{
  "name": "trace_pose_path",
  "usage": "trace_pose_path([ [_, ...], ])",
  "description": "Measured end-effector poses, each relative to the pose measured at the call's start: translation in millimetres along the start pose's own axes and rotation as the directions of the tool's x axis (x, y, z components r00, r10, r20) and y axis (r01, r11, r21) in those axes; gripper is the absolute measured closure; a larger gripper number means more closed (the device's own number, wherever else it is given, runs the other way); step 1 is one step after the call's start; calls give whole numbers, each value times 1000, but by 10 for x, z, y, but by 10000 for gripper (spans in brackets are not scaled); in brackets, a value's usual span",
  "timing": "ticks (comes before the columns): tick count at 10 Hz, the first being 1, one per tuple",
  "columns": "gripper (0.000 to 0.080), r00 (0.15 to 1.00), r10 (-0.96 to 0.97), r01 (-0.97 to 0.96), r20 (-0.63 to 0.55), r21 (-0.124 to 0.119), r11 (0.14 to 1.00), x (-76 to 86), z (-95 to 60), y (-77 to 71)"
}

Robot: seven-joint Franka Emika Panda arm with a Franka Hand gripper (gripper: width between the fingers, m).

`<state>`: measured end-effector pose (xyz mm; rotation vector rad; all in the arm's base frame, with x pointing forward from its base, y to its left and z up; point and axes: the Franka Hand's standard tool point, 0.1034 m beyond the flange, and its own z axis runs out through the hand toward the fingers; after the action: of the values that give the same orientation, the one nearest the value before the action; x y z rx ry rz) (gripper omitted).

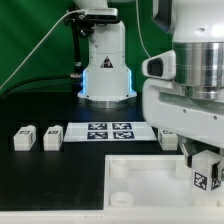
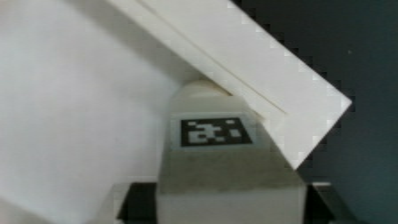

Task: Assemble one leg

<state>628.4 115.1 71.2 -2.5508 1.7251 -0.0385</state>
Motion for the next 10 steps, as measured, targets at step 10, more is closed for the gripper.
trace_pose_path([
  [10, 475, 733, 680, -680, 28, -7, 733, 41, 10, 63],
])
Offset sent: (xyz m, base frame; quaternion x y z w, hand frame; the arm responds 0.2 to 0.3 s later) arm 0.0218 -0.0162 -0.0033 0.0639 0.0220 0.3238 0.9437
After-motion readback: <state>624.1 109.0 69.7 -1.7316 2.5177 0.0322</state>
